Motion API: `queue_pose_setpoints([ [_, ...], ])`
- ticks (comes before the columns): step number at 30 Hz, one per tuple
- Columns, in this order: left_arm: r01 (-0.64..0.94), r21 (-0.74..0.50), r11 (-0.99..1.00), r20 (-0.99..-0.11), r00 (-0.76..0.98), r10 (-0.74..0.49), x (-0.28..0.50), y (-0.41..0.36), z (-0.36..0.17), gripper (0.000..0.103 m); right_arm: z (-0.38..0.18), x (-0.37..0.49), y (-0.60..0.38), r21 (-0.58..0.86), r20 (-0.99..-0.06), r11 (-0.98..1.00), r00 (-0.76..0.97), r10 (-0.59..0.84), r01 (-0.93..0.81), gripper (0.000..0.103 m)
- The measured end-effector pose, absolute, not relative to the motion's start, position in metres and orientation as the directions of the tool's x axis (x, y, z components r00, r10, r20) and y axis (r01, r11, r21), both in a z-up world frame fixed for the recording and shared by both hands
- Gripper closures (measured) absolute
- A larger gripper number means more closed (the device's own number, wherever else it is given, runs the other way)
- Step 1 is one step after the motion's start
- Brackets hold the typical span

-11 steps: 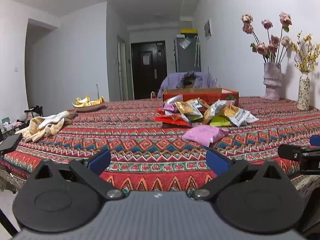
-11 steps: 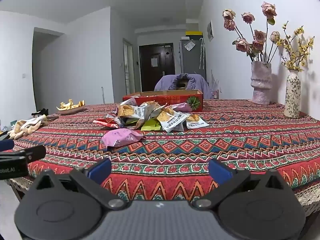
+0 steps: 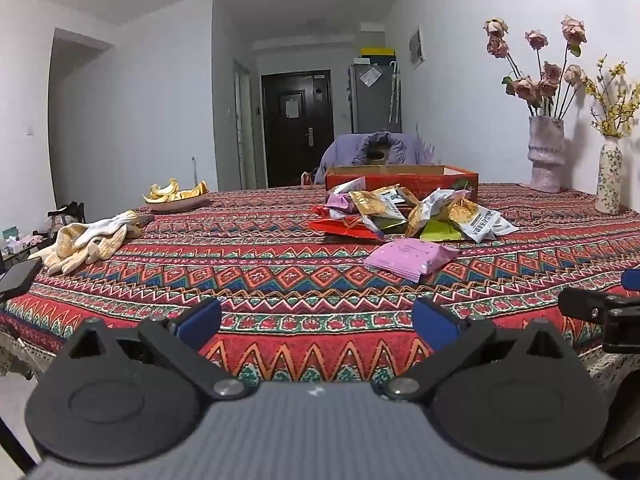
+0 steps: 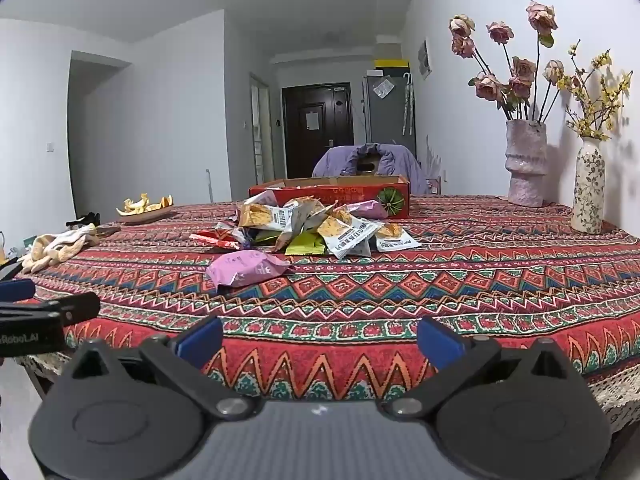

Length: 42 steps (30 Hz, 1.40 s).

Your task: Organize snacks

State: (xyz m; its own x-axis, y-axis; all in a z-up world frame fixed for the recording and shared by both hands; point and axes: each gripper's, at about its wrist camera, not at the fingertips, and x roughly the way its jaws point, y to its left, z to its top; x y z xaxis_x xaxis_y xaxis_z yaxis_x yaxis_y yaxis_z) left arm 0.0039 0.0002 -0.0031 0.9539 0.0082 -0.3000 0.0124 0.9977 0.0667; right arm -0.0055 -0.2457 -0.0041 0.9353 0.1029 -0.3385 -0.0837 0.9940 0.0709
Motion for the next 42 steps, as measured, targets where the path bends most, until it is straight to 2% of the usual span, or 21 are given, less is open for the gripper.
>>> queue_pose_setpoints([
  [42, 0.030, 0.088, 0.996, -0.284, 0.959, -0.004, -0.0005, -0.0063, -0.0009, 0.000, -0.0050, -0.0110, -0.2451, 0.055, -0.328, 0.994, 0.938, 0.111, -0.098, 0.000],
])
